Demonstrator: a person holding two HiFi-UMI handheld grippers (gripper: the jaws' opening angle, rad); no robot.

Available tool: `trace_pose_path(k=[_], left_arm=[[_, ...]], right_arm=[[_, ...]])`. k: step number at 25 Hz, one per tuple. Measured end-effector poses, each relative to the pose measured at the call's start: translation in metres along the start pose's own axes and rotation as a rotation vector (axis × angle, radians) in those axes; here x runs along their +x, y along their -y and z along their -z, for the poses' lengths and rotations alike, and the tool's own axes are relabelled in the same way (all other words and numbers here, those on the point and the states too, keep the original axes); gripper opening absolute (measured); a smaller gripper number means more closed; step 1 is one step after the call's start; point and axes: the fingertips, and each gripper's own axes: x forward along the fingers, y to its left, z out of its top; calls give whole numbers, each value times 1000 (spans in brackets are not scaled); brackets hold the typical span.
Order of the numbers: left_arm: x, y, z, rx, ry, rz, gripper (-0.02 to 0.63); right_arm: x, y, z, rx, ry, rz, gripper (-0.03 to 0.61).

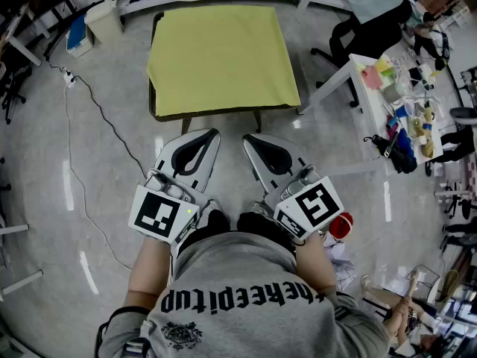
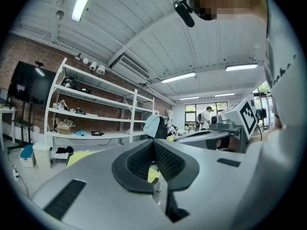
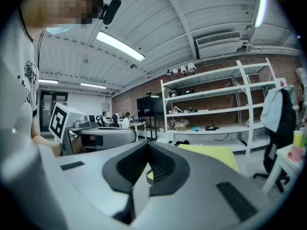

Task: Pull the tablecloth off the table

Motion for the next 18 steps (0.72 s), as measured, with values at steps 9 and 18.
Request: trace_pose_path(k=[9, 18], left_arm=[[-5, -5, -2, 0, -3, 19, 14], [4, -2, 3, -2, 0, 46, 14]], right_arm=[[4, -4, -4, -7, 1, 25, 9], [0, 2, -1, 0, -3, 47, 10]])
